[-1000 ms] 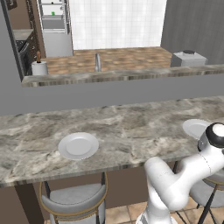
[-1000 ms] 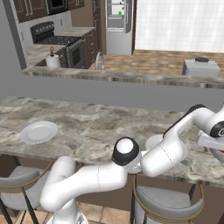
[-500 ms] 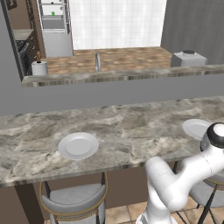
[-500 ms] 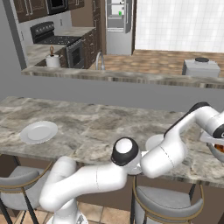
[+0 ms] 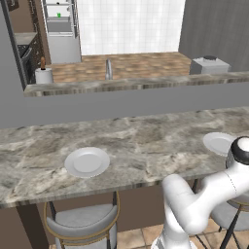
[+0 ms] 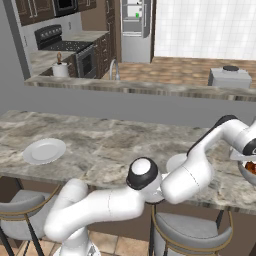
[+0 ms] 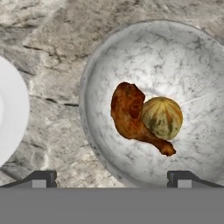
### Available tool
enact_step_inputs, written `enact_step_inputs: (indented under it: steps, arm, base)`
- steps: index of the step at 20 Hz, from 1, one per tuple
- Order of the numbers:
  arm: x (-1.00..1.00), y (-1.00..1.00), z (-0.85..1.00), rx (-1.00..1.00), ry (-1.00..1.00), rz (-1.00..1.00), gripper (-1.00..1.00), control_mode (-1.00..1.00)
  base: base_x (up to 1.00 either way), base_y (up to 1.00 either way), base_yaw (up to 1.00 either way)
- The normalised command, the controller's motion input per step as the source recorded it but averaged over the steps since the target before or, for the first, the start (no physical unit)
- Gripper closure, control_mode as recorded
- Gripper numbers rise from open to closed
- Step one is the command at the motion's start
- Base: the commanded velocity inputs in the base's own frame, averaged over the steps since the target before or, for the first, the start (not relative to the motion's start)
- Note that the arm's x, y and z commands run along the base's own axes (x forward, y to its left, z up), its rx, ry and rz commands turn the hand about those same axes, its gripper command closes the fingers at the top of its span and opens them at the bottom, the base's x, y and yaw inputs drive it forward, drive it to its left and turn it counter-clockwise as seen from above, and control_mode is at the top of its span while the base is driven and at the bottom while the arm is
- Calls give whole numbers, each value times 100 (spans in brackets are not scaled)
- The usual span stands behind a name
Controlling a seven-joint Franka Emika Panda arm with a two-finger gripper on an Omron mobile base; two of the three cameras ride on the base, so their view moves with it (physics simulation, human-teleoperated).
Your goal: Pick the chicken drumstick and squash from their plates and place them in the bowl. Then put the bowl in the fridge.
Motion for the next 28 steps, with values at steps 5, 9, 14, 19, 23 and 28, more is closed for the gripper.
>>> enact_step_inputs:
  steps: [5, 9, 14, 19, 23, 28]
  arm:
    - [4, 13, -31, -22, -5, 10, -100, -100]
    - [0, 10, -26, -16, -9, 8, -100, -100]
    - [-9, 6, -16, -11, -3, 3, -100, -100]
    - [-25, 17, -4, -8, 0, 0, -100, -100]
    - [-21, 25, -8, -9, 2, 0, -100, -100]
    - [-13, 18, -11, -5, 0, 0, -100, -100]
  base:
    - [0, 0, 0]
    - [0, 0, 0]
    - [0, 0, 0]
    - [0, 0, 0]
    - [0, 0, 0]
    - [0, 0, 0]
